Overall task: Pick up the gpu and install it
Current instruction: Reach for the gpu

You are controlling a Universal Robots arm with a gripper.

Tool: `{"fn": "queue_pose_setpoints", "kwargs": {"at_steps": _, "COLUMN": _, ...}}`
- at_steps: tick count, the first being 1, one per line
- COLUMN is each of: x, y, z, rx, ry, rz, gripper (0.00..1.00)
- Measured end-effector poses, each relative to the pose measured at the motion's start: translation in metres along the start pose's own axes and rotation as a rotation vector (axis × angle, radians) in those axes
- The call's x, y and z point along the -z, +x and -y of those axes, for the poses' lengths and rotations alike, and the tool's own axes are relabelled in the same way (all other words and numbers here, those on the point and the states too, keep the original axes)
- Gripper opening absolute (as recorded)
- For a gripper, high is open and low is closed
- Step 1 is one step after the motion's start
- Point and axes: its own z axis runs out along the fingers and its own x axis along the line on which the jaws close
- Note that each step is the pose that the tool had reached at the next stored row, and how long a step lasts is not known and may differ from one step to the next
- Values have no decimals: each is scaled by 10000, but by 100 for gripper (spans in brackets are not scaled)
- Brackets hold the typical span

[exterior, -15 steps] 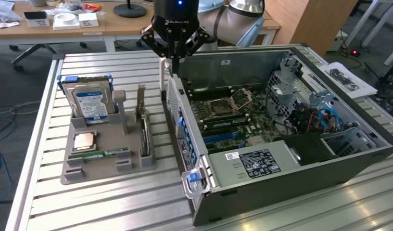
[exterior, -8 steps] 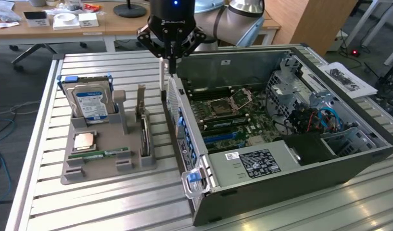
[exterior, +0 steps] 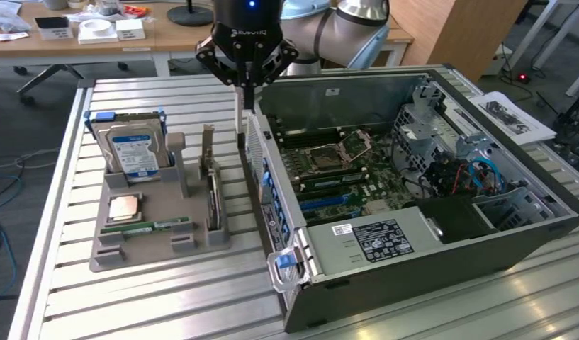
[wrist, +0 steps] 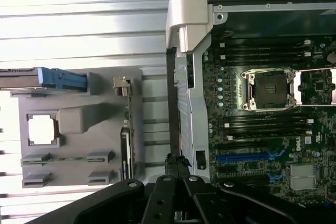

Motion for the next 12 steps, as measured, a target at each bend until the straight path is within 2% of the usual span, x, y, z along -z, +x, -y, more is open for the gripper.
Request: {"fn": "queue_pose_setpoints", "kwargs": {"at_steps": 12, "x": -5, "y": 192, "z": 9, "rx": 0, "ry": -1, "rz": 1, "gripper": 11}}
